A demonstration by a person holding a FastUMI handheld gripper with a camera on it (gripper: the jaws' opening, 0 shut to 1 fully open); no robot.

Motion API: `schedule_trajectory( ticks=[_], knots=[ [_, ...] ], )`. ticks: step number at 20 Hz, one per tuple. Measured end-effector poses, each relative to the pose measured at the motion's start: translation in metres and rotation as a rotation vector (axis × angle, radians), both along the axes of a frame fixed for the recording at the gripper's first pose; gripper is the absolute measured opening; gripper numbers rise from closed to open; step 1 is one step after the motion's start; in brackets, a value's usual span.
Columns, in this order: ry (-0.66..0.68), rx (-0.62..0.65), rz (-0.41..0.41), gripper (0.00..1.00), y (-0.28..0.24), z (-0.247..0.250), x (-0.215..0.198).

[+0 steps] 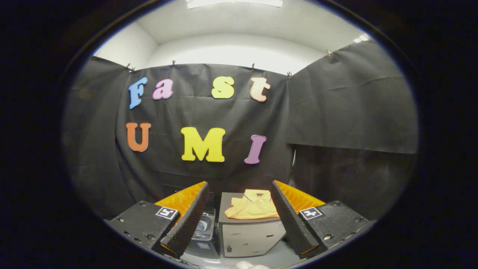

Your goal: Put the clothes into the washing machine and then close the washing machine lid.

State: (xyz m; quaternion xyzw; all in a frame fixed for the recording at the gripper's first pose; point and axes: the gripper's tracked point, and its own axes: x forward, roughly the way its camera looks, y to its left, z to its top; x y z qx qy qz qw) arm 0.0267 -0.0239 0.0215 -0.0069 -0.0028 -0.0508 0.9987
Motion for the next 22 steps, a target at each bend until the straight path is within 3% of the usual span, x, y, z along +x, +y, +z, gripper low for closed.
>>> schedule_trajectory(
  ticks=[10, 22],
  knots=[
    [0.134, 0.021, 0.001, 1.0, -0.086, -0.049, 0.123],
    [0.4, 0.063, -0.004, 1.0, -0.157, -0.172, 0.291]
  ],
)
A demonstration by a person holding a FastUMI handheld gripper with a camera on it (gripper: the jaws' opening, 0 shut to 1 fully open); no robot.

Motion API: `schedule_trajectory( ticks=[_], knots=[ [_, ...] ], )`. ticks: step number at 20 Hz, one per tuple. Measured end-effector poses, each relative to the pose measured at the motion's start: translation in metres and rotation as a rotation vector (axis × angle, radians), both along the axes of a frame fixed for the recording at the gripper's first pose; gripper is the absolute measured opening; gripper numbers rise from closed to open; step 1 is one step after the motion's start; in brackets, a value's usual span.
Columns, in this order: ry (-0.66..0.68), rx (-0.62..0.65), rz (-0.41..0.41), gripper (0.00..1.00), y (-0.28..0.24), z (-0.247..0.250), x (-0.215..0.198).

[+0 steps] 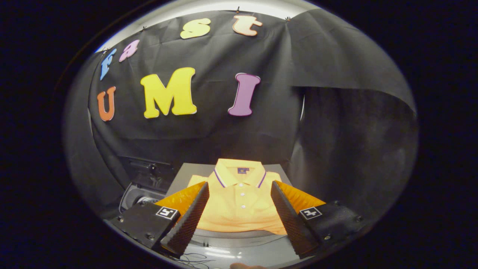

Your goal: Put the clothes into the washing machine and then close the washing machine lid.

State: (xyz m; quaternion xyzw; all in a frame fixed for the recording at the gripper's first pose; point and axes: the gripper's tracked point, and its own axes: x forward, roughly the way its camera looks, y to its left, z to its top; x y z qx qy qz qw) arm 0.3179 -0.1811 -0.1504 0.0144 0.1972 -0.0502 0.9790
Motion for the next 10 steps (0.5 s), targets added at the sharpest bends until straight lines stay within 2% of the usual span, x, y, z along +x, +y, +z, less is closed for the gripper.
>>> schedule_trajectory(
  ticks=[10],
  knots=[
    [0.173, -0.001, 0.005, 1.0, -0.01, -0.085, 0.07]
  ],
)
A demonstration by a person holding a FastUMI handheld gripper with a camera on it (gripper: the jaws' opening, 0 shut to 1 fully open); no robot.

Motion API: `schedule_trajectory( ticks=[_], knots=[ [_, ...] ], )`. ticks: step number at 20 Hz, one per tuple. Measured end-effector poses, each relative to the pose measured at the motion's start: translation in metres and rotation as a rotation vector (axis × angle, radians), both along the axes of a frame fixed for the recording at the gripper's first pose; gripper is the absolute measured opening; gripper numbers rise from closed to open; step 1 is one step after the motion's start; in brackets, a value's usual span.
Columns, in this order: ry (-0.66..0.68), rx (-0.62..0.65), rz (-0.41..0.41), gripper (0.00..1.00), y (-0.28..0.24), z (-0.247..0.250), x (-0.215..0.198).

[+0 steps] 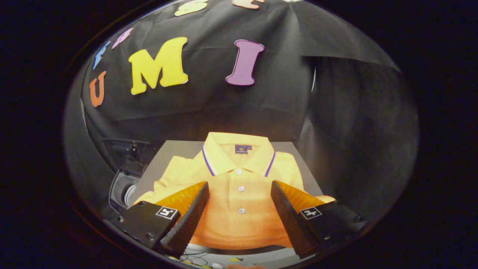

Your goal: Put the clothes into the washing machine and then close the washing machine lid.

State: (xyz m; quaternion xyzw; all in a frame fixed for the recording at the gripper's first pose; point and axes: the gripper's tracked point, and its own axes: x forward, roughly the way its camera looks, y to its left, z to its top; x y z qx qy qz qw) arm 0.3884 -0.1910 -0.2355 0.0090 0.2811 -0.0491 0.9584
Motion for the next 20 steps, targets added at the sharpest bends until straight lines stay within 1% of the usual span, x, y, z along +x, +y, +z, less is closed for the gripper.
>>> schedule_trajectory(
  ticks=[5, 7, 11, 13, 15, 17, 19, 20],
  knots=[
    [0.072, -0.004, -0.003, 1.0, -0.005, -0.021, 0.019],
    [0.107, 0.015, 0.008, 1.0, -0.004, -0.031, 0.018],
    [0.118, 0.05, 0.003, 1.0, -0.001, -0.031, 0.018],
    [0.133, 0.048, 0.001, 0.98, -0.001, -0.032, 0.018],
    [0.184, 0.056, -0.005, 0.94, 0.001, -0.032, 0.017],
    [0.217, 0.068, -0.008, 0.87, 0.003, -0.034, 0.017],
    [0.231, 0.057, -0.003, 0.5, 0.004, -0.032, 0.019],
    [0.239, 0.048, 0.003, 0.41, 0.005, -0.032, 0.018]
  ],
)
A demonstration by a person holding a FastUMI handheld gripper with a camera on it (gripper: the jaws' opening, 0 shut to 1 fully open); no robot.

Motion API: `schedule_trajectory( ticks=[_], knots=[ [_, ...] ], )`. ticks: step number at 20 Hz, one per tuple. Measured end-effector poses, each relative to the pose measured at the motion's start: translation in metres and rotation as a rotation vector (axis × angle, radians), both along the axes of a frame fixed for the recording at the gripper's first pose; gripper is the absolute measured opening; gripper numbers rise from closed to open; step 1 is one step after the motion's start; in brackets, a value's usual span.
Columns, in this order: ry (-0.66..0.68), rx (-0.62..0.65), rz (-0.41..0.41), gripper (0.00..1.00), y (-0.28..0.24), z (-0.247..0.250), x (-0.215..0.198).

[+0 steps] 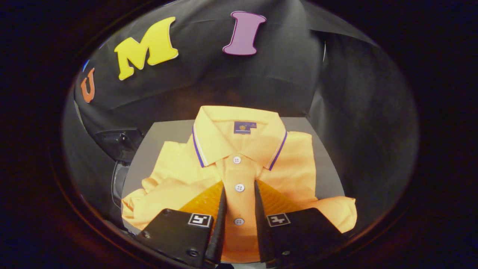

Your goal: Put the clothes into the washing machine and then close the washing machine lid.

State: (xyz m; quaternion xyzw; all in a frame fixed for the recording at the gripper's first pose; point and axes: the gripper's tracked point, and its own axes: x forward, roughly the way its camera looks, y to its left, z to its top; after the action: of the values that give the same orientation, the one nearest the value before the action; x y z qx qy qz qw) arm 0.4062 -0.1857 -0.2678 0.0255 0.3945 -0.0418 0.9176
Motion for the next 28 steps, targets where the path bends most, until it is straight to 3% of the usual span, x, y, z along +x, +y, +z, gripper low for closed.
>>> schedule_trajectory(
  ticks=[4, 6, 19, 28],
  knots=[
    [-0.018, -0.019, 0.023, 0.17, 0.003, 0.002, 0.002],
    [-0.058, -0.013, 0.012, 0.12, 0.004, 0.005, 0.004],
    [-0.146, 0.07, 0.011, 0.08, 0.016, 0.022, -0.005],
    [-0.253, 0.132, 0.058, 0.08, 0.064, 0.098, -0.023]
  ],
)
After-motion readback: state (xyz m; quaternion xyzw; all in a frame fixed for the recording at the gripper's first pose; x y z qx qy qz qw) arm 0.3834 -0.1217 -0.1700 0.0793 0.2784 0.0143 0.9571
